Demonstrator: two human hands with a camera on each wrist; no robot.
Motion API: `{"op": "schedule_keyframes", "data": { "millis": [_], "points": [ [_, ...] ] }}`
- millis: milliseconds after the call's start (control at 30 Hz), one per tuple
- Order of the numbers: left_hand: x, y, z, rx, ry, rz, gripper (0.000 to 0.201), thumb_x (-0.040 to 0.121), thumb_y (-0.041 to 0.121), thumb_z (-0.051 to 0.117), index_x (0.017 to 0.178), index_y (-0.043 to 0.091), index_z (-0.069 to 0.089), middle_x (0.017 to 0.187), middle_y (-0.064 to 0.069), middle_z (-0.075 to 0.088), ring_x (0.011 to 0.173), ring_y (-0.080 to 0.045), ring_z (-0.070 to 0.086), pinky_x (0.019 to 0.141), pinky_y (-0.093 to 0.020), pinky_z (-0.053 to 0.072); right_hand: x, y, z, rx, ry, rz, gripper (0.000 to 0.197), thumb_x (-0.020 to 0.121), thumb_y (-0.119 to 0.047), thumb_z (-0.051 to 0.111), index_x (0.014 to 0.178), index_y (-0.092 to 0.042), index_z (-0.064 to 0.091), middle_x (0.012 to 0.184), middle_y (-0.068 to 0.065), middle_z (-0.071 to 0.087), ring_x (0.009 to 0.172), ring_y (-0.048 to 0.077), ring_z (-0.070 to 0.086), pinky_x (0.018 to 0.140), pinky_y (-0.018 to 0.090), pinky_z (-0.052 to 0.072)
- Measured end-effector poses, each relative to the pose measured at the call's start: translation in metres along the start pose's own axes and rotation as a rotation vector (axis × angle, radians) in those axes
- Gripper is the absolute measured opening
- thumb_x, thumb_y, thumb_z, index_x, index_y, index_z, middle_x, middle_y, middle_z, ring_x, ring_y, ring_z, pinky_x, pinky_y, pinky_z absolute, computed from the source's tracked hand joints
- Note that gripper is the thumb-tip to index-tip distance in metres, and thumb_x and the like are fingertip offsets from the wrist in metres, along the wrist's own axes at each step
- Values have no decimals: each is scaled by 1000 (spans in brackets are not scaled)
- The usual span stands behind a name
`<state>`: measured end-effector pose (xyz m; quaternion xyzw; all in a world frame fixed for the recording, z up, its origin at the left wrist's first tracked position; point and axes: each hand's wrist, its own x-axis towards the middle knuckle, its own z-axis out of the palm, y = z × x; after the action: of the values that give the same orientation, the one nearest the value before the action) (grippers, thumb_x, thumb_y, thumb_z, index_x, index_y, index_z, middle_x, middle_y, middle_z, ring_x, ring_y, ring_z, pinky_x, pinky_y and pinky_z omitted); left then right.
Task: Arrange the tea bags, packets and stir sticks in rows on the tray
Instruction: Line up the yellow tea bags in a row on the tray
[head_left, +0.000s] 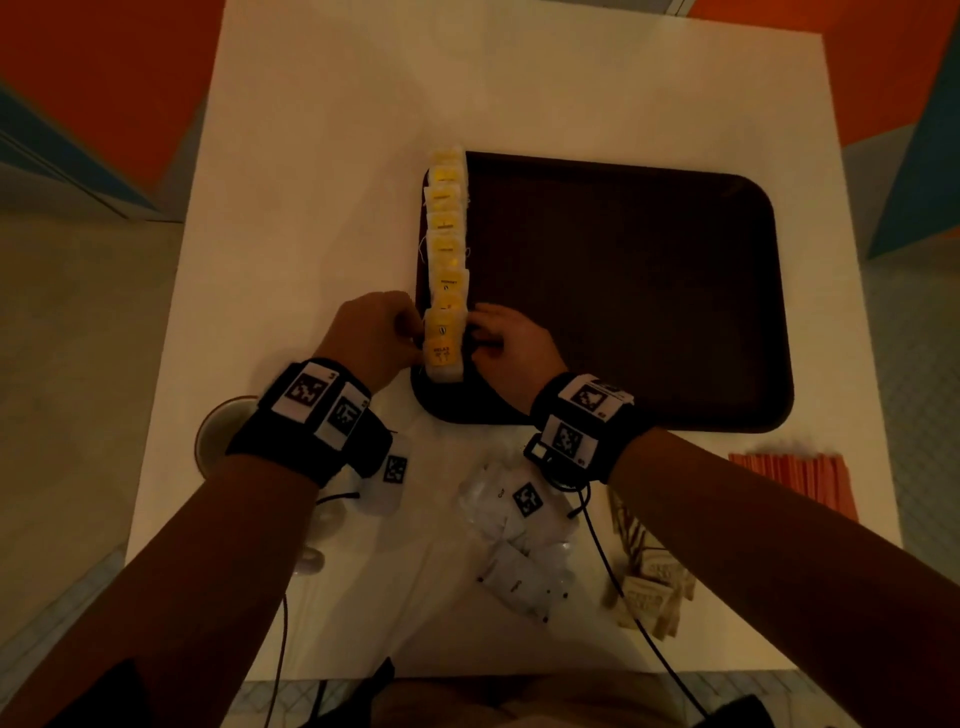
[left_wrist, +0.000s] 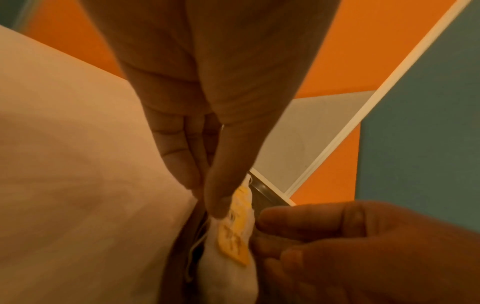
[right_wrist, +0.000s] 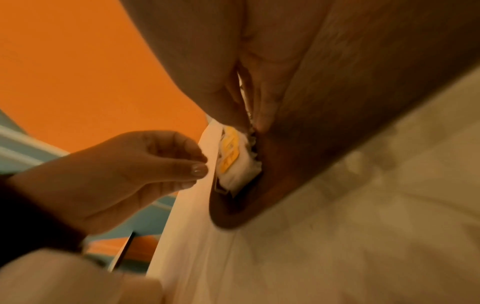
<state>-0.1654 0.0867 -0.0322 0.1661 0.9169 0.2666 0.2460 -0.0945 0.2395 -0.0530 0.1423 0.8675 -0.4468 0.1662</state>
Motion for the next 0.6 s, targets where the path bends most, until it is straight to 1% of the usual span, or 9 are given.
{"op": "schedule_keyframes", "data": {
  "millis": [67, 133, 233, 300, 333, 400, 467, 533, 600],
  "points": [
    [5, -2, -4, -43, 61, -49, 18, 70, 9, 74, 84, 9, 63, 89, -5, 65, 80, -18, 59, 76, -27, 45, 6, 1, -2, 55, -15, 22, 57, 87, 0, 49, 140, -13, 33, 152, 9, 25, 137, 20, 32, 102, 16, 28],
    [9, -3, -5, -79, 94, -75, 18, 72, 9, 73, 87, 10, 64, 88, -2, 63, 78, -12, 58, 75, -22, 41, 11, -1, 0, 81, -53, 20, 60, 88, 1, 48, 143, -13, 26, 154, 8, 19, 142, 19, 22, 102, 11, 21],
    [16, -1, -4, -139, 106, -67, 21, 74, 8, 72, 94, 9, 66, 98, -6, 67, 84, -15, 62, 77, -23, 43, 16, -3, 3, 127, -67, -3, 59, 89, 2, 47, 143, -11, 25, 154, 9, 18, 142, 18, 21, 107, 15, 19],
    [19, 2, -4, -170, 113, -76, 23, 75, 8, 70, 98, 9, 66, 103, -8, 67, 85, -14, 61, 78, -23, 44, 19, -2, 0, 126, -50, 5, 57, 89, 3, 44, 142, -12, 27, 154, 8, 19, 142, 18, 21, 106, 12, 18],
    [20, 2, -4, -180, 114, -78, 24, 76, 9, 70, 99, 9, 66, 103, -7, 67, 85, -13, 60, 78, -23, 44, 21, -1, -2, 110, -41, 10, 57, 90, 3, 43, 142, -13, 29, 154, 8, 20, 142, 18, 21, 106, 12, 18],
    [23, 4, -5, -183, 113, -75, 22, 76, 9, 70, 97, 9, 66, 97, -3, 66, 82, -12, 59, 78, -22, 42, 23, 0, -6, 73, -28, 8, 54, 90, 2, 41, 141, -13, 31, 153, 7, 24, 141, 18, 24, 109, 17, 19],
    [23, 4, -5, -163, 96, -73, 19, 75, 11, 71, 93, 10, 67, 92, -2, 65, 80, -12, 58, 76, -23, 41, 21, 0, -10, 79, 16, 18, 50, 90, 1, 41, 138, -12, 37, 148, 9, 35, 137, 19, 33, 110, 22, 24],
    [24, 2, -3, -136, 47, -71, 19, 74, 11, 71, 93, 10, 67, 93, -5, 69, 81, -13, 60, 77, -22, 42, 17, 3, -10, 161, 59, 80, 45, 89, 1, 43, 133, -11, 45, 138, 10, 48, 127, 21, 46, 106, 23, 33],
    [24, 1, -1, -111, 29, -78, 20, 74, 10, 71, 94, 10, 66, 94, -8, 71, 86, -17, 64, 78, -22, 42, 13, 4, -6, 261, 29, 122, 44, 88, 4, 44, 130, -9, 48, 132, 12, 54, 121, 22, 52, 106, 29, 38]
  ]
}}
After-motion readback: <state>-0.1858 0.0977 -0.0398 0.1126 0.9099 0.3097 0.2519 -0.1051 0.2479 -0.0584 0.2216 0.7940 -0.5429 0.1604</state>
